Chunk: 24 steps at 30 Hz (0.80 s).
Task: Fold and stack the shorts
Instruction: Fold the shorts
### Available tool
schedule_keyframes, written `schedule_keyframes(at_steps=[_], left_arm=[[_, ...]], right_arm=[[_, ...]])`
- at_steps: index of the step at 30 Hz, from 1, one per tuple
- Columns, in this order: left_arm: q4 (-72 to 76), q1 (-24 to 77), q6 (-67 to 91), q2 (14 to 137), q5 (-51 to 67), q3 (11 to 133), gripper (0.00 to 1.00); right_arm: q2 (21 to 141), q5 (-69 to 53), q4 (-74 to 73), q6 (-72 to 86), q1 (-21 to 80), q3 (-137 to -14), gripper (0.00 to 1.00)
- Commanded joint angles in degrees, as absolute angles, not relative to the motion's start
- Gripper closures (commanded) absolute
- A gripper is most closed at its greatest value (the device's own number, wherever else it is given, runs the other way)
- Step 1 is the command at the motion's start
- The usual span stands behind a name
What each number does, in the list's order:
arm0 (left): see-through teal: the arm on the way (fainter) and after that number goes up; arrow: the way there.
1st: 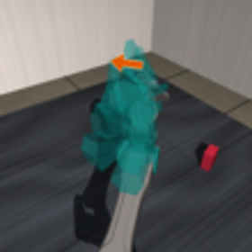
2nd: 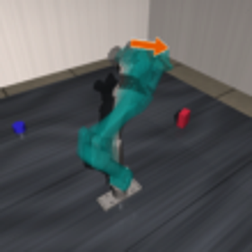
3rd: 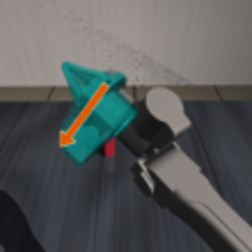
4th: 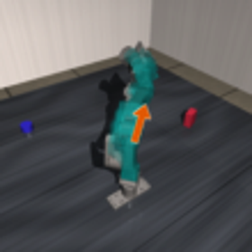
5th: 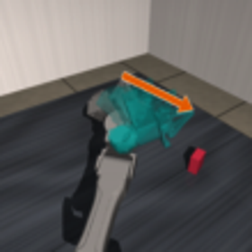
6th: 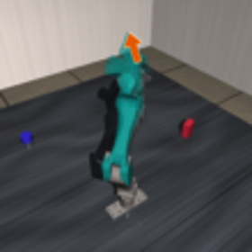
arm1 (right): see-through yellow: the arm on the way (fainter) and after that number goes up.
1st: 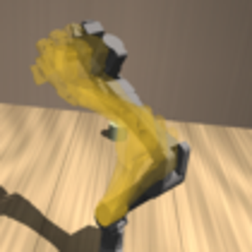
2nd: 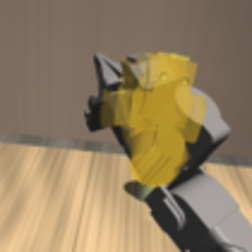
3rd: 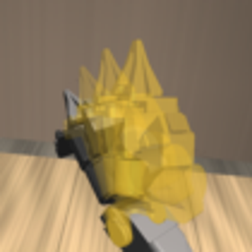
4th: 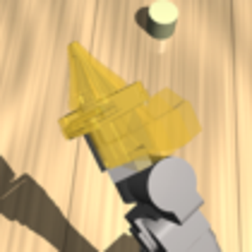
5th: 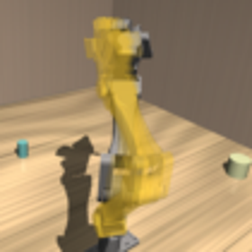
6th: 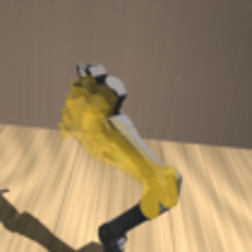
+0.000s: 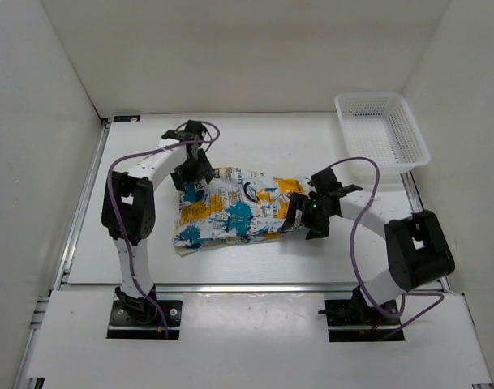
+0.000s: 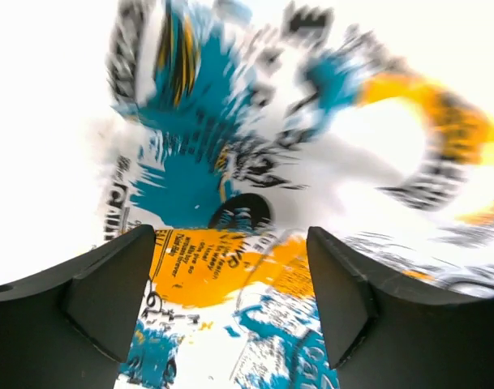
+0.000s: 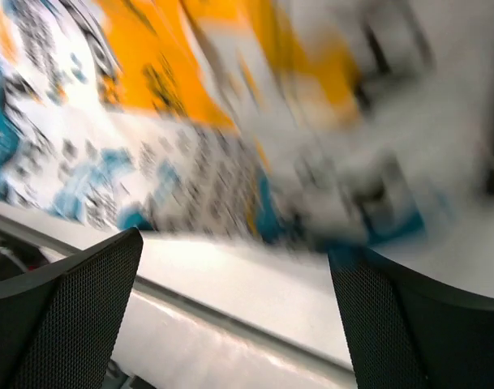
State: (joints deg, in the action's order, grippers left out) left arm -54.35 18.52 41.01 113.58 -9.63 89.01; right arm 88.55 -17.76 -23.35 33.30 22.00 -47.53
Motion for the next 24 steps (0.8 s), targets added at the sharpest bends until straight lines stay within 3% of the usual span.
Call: schedule_keyframes(at_steps=[1,4,7,17,24], left_arm=[[-60.73,16.45,37.28,109.88,-15.29,96.92,0.12],[-61.96,14.68,35.69,107.59,-15.29,98.96,0.09],[-63.19,13.97,34.90,104.60,-14.60,100.54,0.09],[-59.95,15.29,34.28,97.04,-6.34,89.59,0.09],[-55.56,15.29,34.80,95.19,-3.60,79.47,0.09]], right_arm=[[81.15,-9.07,-36.01,28.93,21.54,-48.69,0.01],[70.87,-5.28,-43.05,25.59,17.94,-51.66,0.01],[69.26,-3.17,-44.38,24.44,14.16,-55.35,0.01],[91.74,-5.19,-34.28,22.85,10.46,-68.80,0.04],[100.63,-8.34,-30.86,21.45,9.23,-68.83,0.06]])
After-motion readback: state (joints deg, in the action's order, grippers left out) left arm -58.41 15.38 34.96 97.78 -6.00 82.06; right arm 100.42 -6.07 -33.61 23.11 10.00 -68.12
